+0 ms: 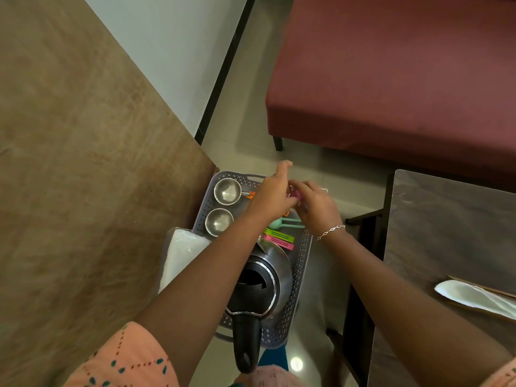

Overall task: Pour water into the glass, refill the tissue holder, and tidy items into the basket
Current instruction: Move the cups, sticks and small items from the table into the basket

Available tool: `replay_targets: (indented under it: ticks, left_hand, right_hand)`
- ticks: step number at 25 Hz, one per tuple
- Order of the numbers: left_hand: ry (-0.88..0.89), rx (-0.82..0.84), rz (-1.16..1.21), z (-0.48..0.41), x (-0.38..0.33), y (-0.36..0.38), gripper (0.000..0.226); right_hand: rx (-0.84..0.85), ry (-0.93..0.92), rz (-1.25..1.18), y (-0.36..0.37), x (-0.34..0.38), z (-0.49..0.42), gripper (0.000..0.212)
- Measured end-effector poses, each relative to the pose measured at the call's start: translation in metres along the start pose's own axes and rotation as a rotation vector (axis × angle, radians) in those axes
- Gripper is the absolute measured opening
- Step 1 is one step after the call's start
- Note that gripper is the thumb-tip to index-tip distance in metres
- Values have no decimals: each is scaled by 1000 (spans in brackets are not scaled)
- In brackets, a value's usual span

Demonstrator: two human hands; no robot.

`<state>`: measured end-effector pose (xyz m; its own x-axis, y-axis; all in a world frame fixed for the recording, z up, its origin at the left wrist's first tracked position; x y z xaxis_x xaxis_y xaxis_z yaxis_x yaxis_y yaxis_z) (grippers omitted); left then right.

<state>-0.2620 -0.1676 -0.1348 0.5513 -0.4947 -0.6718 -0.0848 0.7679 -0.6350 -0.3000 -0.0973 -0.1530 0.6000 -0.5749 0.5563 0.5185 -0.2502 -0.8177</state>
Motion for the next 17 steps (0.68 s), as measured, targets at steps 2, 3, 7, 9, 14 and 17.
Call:
replay_targets:
  ticks: [2,3,7,9,14,17]
  left_hand:
    - [21,57,-98,1,6,7,66]
    - [29,93,-209,2,12,11,65]
    - [85,198,-624,9,34,25,79]
    - [129,190,-681,8,36,26,81]
    - [119,175,-626,6,33,26,80]
    - [81,163,-579,5,34,24,78]
  right_hand:
    - [43,3,108,4,-6,1,30]
    - [95,1,175,11,-10,1,27]
    - [271,-54,365,37,-17,1,25]
    - [312,-91,400,46,-16,-1,26]
    - [387,-124,519,61,-15,-5,26]
    - [423,-123,562,67,-16,-5,28]
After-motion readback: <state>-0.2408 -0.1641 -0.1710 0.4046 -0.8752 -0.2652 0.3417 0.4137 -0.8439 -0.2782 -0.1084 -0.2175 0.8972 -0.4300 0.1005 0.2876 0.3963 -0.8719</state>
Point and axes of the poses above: each hand's wrist, its own z-axis away from the middle knuckle, its own y-axis out of the palm, x = y × z, the point moved 10 cm from there along -z, towards the middle knuckle, and after that the axes turned 2 degrees about z, right-handed, at the moved point
